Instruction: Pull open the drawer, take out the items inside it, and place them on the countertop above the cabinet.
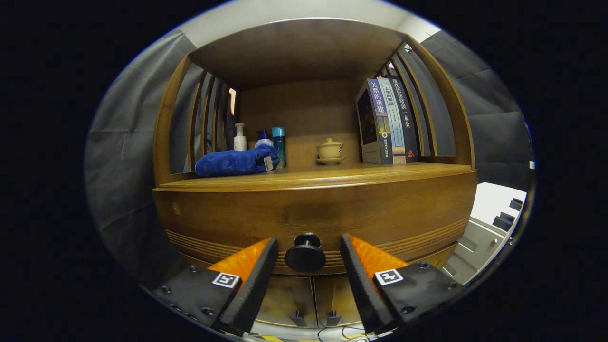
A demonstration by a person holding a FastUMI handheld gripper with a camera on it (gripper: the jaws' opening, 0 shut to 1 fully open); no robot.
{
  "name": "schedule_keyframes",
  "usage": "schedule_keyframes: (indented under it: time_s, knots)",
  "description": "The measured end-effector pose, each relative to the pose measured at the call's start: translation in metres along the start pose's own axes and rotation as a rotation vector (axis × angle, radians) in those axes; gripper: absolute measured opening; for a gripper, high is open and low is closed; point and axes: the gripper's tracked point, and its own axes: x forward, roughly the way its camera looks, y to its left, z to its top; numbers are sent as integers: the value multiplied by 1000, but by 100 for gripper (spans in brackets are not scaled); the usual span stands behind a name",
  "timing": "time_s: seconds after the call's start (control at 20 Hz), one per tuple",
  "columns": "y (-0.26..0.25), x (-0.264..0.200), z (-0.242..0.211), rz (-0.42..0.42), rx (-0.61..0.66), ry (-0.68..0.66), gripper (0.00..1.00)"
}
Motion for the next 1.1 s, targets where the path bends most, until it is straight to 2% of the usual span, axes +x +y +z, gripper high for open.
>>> schedule_keyframes:
  time_s: [0.3, 0.5, 0.65, 0.7, 1.1]
  knots:
    - [2, 9, -13, -8, 34, 32, 55]
    - [1, 10, -9, -9, 24, 42, 51]
    - [2, 13, -10, -3, 35, 49, 45]
    - [2, 11, -8, 2, 45, 52, 39]
    - [2, -8, -10, -33, 32, 43, 39]
